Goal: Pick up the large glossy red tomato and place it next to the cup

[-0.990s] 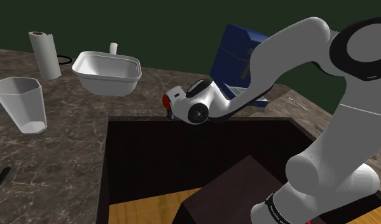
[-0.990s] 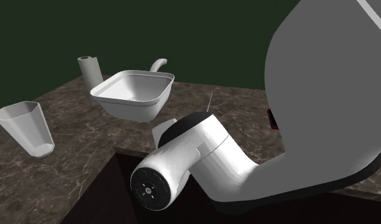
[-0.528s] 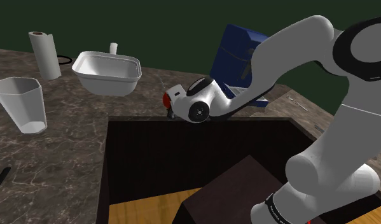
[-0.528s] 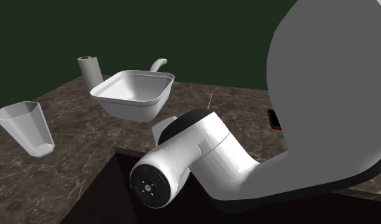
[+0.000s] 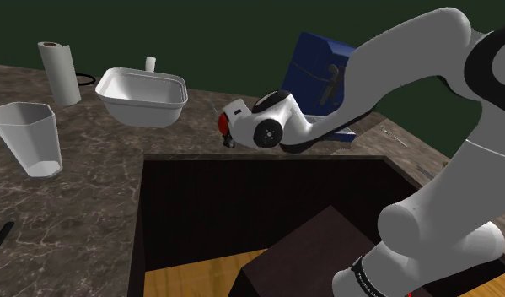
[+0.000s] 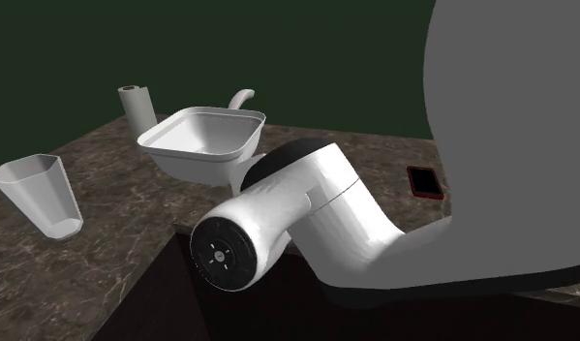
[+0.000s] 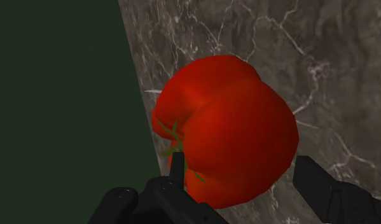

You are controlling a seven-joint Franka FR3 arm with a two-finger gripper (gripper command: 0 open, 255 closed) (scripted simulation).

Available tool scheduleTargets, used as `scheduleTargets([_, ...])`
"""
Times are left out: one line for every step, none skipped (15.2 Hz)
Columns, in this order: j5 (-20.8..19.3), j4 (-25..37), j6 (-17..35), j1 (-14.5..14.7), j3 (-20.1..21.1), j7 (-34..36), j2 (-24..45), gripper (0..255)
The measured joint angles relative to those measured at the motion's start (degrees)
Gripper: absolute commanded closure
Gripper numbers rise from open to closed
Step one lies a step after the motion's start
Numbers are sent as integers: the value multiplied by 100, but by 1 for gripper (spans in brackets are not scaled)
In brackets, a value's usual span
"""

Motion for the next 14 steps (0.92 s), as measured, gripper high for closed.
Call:
scheduleTargets([79, 17, 51, -12, 9, -62, -58, 255])
scheduleTargets([177, 3, 148, -45, 19, -118, -181, 255])
scheduleTargets([273, 2, 241, -73, 24, -182, -291, 255])
scheduleTargets([360, 0, 328, -99, 25, -241, -390, 255])
scheduleTargets([452, -12, 408, -119, 29, -294, -495, 255])
scheduleTargets([548, 9, 467, -130, 31, -374, -560, 255])
scheduleTargets([640, 20, 534, -145, 28, -447, -635, 255])
scheduleTargets([760, 28, 624, -165, 23, -540, -741, 255])
scheduleTargets([848, 24, 693, -178, 18, -601, -825, 255])
scheduleTargets([949, 33, 760, -190, 10, -682, -903, 255])
scheduleTargets([1062, 52, 839, -207, -4, -783, -984, 255])
scheduleTargets([1158, 57, 908, -220, -18, -863, -1060, 255])
scheduleTargets([1266, 52, 983, -230, -32, -945, -1154, 255])
scheduleTargets([1371, 54, 1047, -236, -46, -1029, -1232, 255])
